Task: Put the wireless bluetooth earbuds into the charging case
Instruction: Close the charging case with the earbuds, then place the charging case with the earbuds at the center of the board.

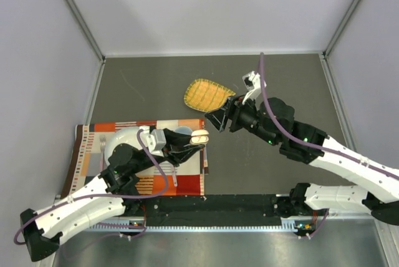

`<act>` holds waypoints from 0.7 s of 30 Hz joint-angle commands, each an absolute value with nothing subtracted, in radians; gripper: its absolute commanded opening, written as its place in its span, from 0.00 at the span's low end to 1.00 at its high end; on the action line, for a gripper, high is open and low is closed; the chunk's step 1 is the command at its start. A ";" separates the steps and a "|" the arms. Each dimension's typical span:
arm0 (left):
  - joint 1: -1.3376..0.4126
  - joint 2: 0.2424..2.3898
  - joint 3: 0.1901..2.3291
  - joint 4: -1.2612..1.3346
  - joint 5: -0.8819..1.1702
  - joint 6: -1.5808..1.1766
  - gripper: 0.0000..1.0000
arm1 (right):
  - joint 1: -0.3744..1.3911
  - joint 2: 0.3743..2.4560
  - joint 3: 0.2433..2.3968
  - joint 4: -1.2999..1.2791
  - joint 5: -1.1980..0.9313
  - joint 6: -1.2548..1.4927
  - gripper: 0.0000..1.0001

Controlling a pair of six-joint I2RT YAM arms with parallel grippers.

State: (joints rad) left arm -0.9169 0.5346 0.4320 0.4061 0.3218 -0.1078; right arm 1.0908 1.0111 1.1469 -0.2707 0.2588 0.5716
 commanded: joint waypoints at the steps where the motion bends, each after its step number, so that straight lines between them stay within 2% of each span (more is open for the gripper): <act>1: -0.916 0.560 0.476 0.443 0.371 -0.129 0.00 | 1.058 1.063 1.212 -0.285 0.180 0.618 0.63; 12: -0.916 0.583 0.477 0.480 0.361 -0.121 0.00 | 1.058 1.097 1.174 -0.362 0.130 0.653 0.61; 17: -0.914 0.613 0.502 0.468 0.312 -0.123 0.00 | 1.086 1.049 1.095 -0.382 0.060 0.661 0.59; 21: -0.914 0.664 0.523 0.463 0.310 -0.135 0.00 | 1.101 0.974 1.058 -0.380 0.096 0.650 0.59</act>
State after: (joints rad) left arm -0.9203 0.6258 0.4534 0.3874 0.3527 -0.1230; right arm 1.0740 1.0607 1.0897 -0.3519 0.1108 0.6563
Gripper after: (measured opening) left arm 0.331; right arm 0.595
